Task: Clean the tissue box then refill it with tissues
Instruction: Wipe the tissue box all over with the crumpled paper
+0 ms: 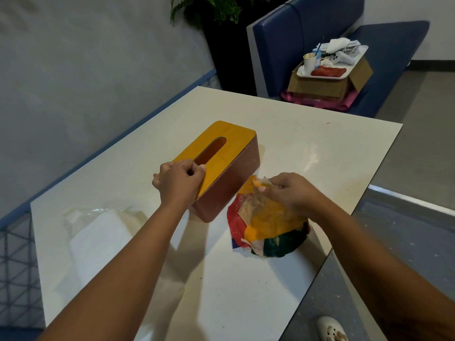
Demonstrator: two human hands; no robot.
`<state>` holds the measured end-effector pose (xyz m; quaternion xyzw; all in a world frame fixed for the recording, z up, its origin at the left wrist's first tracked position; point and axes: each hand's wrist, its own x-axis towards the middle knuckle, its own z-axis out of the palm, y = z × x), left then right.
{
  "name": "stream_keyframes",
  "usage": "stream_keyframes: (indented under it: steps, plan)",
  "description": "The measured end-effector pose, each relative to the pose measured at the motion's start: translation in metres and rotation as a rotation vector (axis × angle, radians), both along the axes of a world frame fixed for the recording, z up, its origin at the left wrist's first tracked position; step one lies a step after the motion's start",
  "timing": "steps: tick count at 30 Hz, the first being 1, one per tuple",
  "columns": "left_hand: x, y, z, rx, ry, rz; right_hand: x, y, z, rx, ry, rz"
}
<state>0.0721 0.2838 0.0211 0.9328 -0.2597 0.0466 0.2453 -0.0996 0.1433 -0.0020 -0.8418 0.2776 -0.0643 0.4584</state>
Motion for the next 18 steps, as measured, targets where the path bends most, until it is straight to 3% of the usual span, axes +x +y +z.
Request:
stream_keyframes:
  steps: [2,5,10,14,18]
  plan:
    - [0.000,0.001,0.000,0.000,-0.001,0.000,0.000,0.009,-0.004,-0.165,0.052,0.147]
    - [0.000,0.001,0.000,0.003,0.000,0.000,0.000,0.014,-0.009,-0.225,0.113,0.183]
    - [-0.001,0.001,0.001,0.003,-0.002,-0.005,0.006,0.018,0.001,-0.094,0.261,0.193]
    - [-0.001,0.001,0.001,0.005,-0.002,-0.004,0.020,0.028,-0.004,-0.284,0.304,0.130]
    - [-0.001,0.001,0.001,0.000,0.002,-0.004,0.024,0.023,-0.003,-0.158,0.373,0.116]
